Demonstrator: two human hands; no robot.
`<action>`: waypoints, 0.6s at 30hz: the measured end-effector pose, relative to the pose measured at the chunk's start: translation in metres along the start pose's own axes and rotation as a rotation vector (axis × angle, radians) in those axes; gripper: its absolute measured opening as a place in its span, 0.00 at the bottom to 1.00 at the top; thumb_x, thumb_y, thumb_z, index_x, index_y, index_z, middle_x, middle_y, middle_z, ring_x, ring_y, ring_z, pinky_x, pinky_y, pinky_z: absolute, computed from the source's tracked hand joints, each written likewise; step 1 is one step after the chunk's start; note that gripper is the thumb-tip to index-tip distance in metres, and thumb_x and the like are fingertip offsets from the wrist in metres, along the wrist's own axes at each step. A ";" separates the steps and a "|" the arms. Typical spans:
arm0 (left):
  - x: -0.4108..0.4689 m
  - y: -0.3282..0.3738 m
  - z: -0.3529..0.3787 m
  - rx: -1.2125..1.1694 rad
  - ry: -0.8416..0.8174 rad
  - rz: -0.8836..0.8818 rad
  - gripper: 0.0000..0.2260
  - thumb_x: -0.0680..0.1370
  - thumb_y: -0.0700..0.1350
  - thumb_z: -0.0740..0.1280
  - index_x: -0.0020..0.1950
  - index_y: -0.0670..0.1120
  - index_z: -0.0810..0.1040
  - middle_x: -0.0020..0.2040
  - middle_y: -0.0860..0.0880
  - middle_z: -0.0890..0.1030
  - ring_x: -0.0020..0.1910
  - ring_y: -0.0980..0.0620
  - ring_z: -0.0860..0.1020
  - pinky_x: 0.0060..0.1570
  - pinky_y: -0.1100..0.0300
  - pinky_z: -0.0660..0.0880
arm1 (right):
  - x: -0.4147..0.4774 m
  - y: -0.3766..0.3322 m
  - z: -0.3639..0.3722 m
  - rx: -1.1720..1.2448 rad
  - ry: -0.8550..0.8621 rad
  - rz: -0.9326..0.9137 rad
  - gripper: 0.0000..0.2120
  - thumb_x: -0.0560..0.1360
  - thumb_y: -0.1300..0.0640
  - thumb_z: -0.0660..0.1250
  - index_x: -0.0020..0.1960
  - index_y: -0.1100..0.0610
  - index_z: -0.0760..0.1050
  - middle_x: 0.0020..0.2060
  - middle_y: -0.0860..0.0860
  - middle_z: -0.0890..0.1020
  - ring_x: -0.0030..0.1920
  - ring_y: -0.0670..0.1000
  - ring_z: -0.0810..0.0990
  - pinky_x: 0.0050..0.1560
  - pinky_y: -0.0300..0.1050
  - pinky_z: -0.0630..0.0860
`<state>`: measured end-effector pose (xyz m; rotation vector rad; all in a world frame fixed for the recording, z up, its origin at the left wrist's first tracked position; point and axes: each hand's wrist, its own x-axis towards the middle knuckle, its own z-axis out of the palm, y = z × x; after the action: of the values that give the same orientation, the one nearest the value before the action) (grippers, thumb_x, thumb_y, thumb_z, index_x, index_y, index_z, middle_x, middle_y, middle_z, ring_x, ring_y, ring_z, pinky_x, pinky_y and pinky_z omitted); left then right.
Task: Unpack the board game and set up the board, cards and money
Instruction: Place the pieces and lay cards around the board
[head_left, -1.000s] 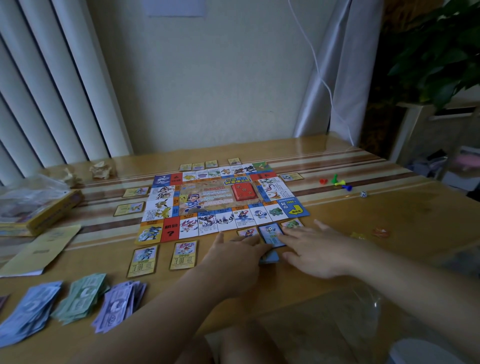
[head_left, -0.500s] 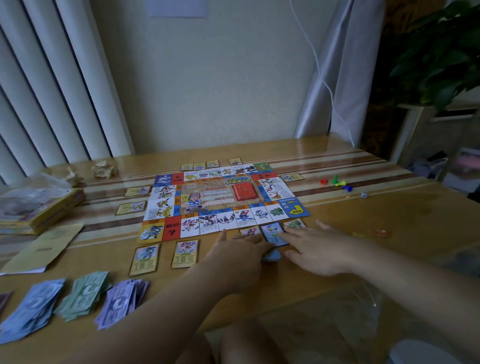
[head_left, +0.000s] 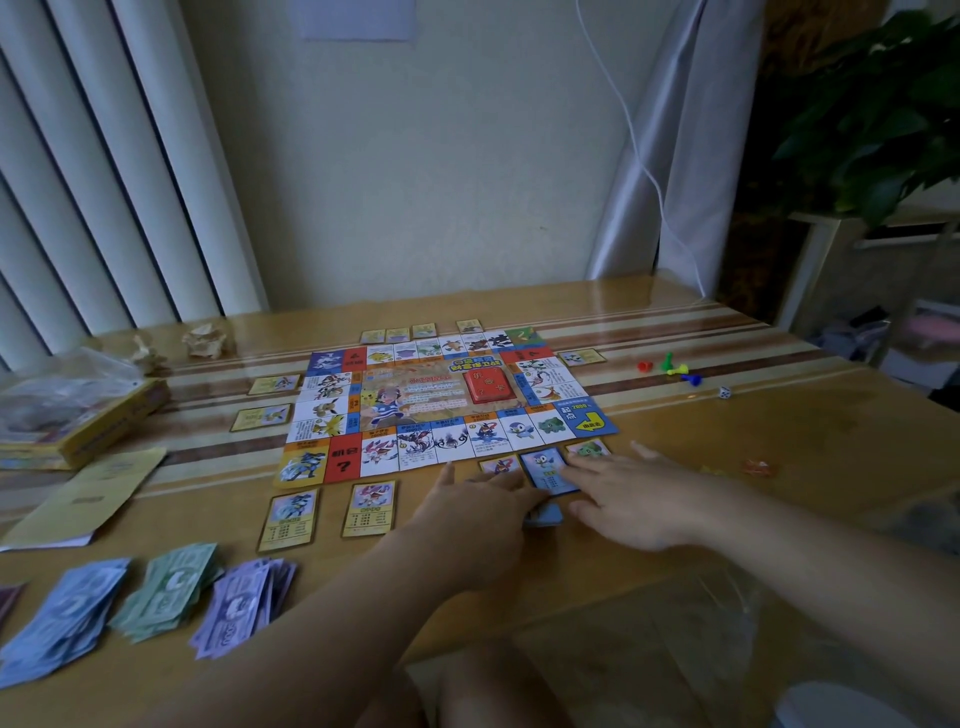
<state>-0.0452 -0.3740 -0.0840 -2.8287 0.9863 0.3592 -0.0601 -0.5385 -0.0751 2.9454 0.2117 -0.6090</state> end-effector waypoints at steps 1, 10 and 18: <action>0.000 0.000 0.000 -0.001 0.001 0.000 0.24 0.82 0.47 0.53 0.77 0.57 0.50 0.79 0.51 0.50 0.77 0.47 0.51 0.73 0.39 0.45 | 0.000 0.000 0.000 0.001 -0.001 0.002 0.27 0.82 0.43 0.44 0.78 0.49 0.43 0.77 0.47 0.44 0.77 0.49 0.45 0.74 0.55 0.38; 0.000 -0.001 0.001 0.002 0.004 -0.001 0.24 0.82 0.46 0.52 0.77 0.57 0.51 0.78 0.52 0.51 0.76 0.48 0.53 0.73 0.39 0.45 | -0.001 -0.001 0.000 0.014 0.008 -0.006 0.28 0.82 0.43 0.44 0.78 0.50 0.42 0.77 0.47 0.44 0.77 0.49 0.45 0.74 0.54 0.39; 0.000 -0.003 0.002 0.003 0.027 -0.003 0.24 0.82 0.46 0.53 0.77 0.57 0.51 0.78 0.52 0.51 0.76 0.48 0.53 0.73 0.39 0.45 | 0.002 -0.002 -0.001 0.013 0.020 -0.002 0.28 0.82 0.43 0.44 0.78 0.51 0.42 0.78 0.48 0.45 0.77 0.49 0.45 0.75 0.54 0.40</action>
<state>-0.0441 -0.3715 -0.0854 -2.8390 0.9866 0.3199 -0.0583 -0.5362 -0.0752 2.9650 0.2140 -0.5839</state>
